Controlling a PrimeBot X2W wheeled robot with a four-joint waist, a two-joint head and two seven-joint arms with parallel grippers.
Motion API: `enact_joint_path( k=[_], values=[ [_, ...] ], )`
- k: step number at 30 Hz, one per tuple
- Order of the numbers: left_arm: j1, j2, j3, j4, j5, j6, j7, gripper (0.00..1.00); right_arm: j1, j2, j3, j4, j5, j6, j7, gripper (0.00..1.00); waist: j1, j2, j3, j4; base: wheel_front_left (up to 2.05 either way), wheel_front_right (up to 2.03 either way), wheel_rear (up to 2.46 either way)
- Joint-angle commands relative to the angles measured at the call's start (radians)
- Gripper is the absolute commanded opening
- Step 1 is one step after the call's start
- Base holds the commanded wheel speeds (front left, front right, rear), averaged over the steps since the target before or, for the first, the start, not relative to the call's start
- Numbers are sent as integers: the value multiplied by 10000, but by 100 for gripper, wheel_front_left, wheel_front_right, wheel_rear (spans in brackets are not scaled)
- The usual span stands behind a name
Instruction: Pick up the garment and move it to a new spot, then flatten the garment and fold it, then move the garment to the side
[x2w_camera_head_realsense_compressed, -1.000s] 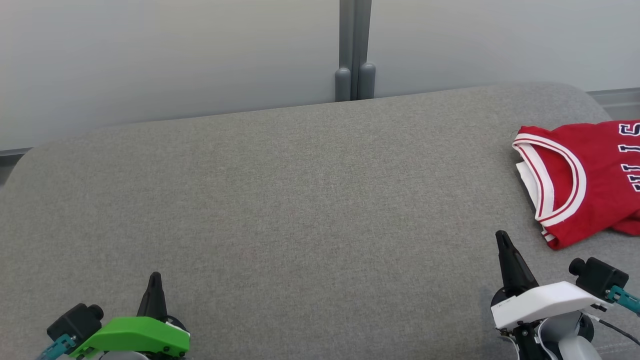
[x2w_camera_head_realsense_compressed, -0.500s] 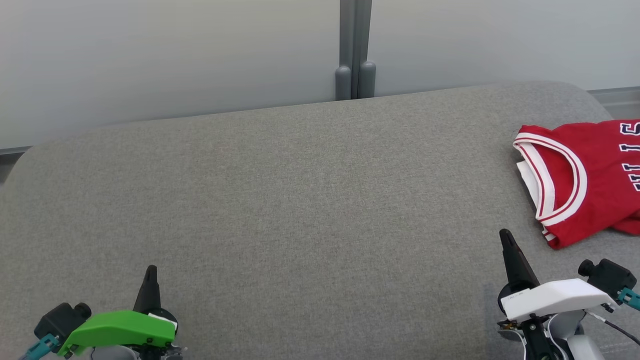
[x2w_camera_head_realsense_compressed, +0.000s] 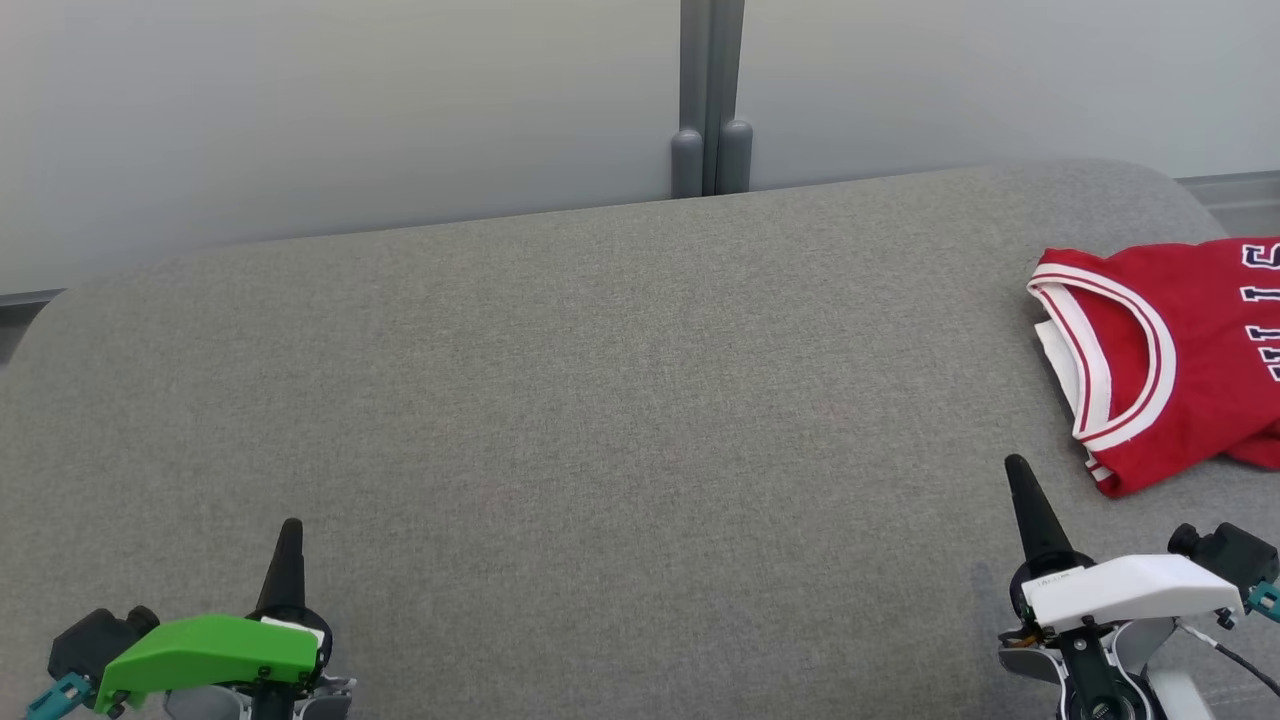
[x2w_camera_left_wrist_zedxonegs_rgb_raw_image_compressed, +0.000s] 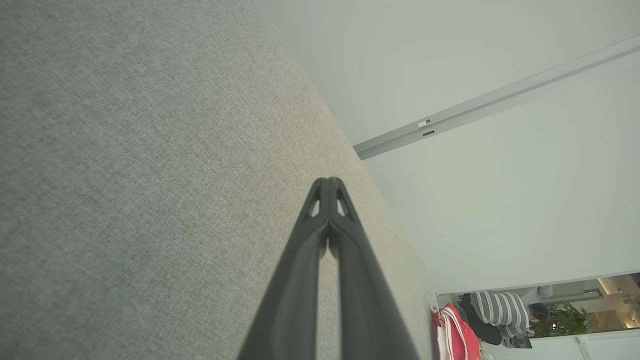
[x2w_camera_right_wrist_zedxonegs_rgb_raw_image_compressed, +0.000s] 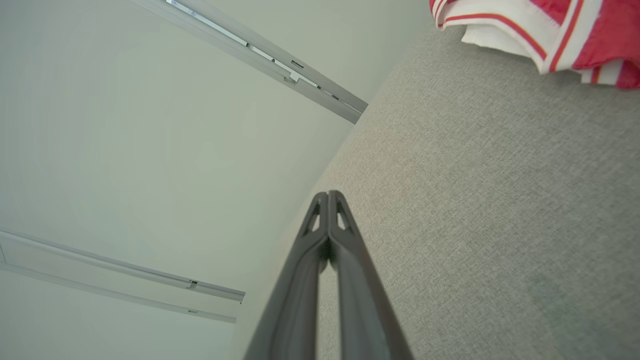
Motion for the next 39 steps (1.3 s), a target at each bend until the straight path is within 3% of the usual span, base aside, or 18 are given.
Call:
enact_joint_path(
  k=[1, 39],
  values=[
    [-281, -28, 100, -81, -222, -79, 36, 0, -217, -69, -35, -54, 251, 7, 55, 0, 0, 0, 2, 1, 0, 0, 0],
    [-551, -345, 1238, -28, -2998, -1009, 1071, 0, -353, -73, -281, 116, 3942, 5, 669, 0, 0, 0, 105, 22, 0, 0, 0]
  ],
)
